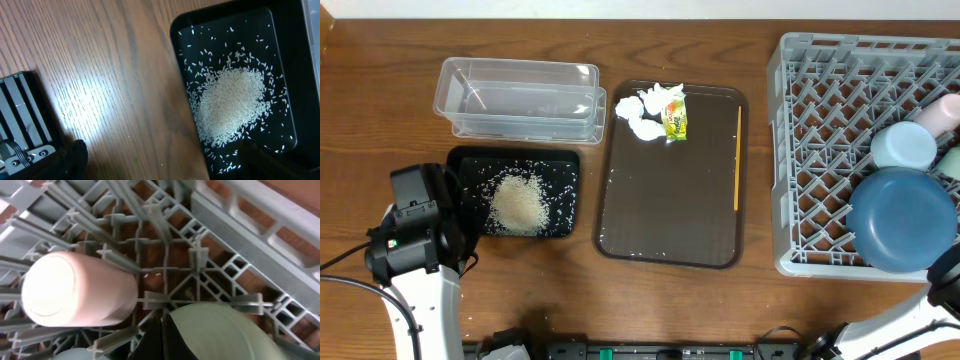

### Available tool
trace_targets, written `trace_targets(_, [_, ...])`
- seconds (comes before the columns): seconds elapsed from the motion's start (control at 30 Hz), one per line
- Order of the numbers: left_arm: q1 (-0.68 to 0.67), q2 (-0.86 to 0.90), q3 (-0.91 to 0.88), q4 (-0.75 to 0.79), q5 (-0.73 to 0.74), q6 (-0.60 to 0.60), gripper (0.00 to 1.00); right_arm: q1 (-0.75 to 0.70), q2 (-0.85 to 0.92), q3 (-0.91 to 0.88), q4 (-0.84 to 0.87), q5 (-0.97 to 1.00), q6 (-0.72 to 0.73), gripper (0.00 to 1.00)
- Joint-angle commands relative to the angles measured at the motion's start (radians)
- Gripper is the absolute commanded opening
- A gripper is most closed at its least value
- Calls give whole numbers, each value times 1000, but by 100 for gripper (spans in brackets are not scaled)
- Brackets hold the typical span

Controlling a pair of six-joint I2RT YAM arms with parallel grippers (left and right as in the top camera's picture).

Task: Sort waste into correct bins and load items into the dishwasher rack
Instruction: 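Release the green cup and withdraw the right gripper to the rack's lower edge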

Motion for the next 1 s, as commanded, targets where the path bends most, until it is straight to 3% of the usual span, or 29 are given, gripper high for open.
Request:
trace_targets(0.0, [6, 1, 18, -4, 2, 6, 97, 5, -13, 1, -24, -10, -26, 1])
trace_targets(0.33, [6, 1, 18, -4, 2, 6, 97, -4, -158, 1, -156, 90, -23, 1])
trace_targets(0.57, [6, 1, 18, -4, 2, 6, 97, -4, -155, 0, -275, 163, -26, 1])
trace_targets(0.97, [6, 1, 18, -4, 2, 6, 97, -3, -152, 0, -93, 81, -30, 1])
